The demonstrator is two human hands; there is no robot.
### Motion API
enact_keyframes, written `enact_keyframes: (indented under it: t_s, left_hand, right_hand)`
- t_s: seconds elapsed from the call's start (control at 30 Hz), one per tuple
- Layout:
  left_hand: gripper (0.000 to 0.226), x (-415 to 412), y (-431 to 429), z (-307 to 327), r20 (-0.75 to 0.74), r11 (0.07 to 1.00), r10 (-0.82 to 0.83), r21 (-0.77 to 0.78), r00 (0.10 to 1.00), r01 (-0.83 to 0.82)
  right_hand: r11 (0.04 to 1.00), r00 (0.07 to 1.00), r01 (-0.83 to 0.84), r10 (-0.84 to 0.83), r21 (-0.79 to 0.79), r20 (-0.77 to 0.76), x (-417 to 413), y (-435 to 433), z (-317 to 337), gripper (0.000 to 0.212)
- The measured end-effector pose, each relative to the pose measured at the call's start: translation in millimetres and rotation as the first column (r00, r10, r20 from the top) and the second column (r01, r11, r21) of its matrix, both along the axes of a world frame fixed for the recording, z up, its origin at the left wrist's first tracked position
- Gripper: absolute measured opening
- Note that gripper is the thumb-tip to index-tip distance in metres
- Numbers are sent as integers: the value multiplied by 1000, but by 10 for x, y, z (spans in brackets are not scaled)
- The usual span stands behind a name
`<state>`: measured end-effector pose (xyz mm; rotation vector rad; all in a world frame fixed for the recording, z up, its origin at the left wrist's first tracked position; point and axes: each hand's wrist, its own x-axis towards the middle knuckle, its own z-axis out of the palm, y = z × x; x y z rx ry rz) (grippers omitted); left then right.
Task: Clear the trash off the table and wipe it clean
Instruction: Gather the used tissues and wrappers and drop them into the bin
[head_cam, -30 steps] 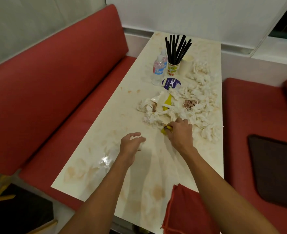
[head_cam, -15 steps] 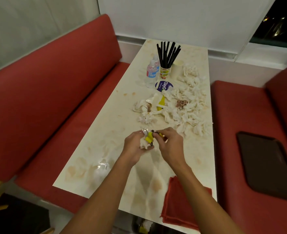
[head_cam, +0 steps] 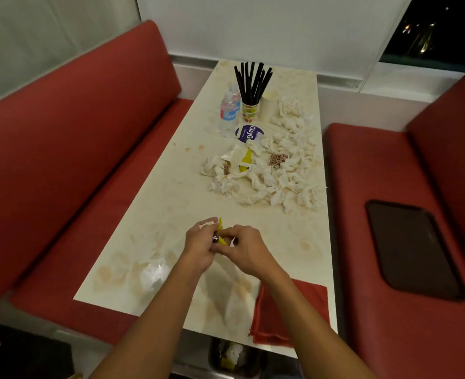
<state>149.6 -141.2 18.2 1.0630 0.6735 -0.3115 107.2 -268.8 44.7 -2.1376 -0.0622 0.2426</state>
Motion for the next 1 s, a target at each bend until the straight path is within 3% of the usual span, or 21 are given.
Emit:
enact_keyframes:
  t_s: [0.13, 0.23, 0.33, 0.43, 0.53, 0.6, 0.7, 0.77, 0.87, 0.93, 1.0]
  left_hand:
    - [26, 133, 20, -64, -17, 998, 44, 55, 999, -43]
    - [26, 277, 15, -82, -27, 993, 62, 102, 998, -59]
    - [22, 382, 13, -131, -2, 991, 53, 125, 999, -53]
    - [13, 447, -28, -152, 27, 990, 16, 137, 1000, -19]
    - [11, 503, -76, -189, 31, 988, -8, 152, 999, 3]
    - [12, 521, -86, -213, 27, 987, -11, 161, 1000, 6]
    - [11, 532, -69, -227, 24, 986, -7, 169, 1000, 2]
    - [11, 528, -36, -249, 21, 985, -3, 175, 1000, -1]
    - [10, 508, 8, -275, 18, 986, 4, 168, 1000, -7]
    - [10, 477, 27, -271, 19, 987, 4, 163, 1000, -7]
    - [10, 441, 48, -250, 26, 988, -6, 152, 1000, 2]
  right_hand:
    - [994, 996, -3, 13, 109, -91, 107, -246, 19, 46]
    - [991, 993, 115, -112, 71, -48, 366, -498, -54, 32]
    - [963, 973, 217, -198, -160, 122, 729, -685, -256, 34]
    - [838, 951, 274, -163, -472, 262, 1058, -738, -465, 55]
    - [665, 973, 214, -80, -715, 217, 1283, -730, -598, 60]
    - [625, 985, 166, -62, -763, 164, 1315, -705, -673, 44]
    - [664, 960, 228, -30, -712, 280, 1179, -632, -767, 25]
    - [723, 934, 275, -43, -634, 355, 1034, -581, -783, 22]
    - [838, 928, 304, -153, -454, 339, 806, -493, -719, 25]
    - [912, 920, 321, -236, -255, 314, 678, -443, -672, 29]
    - [932, 897, 360, -358, 42, 258, 586, -415, -634, 35]
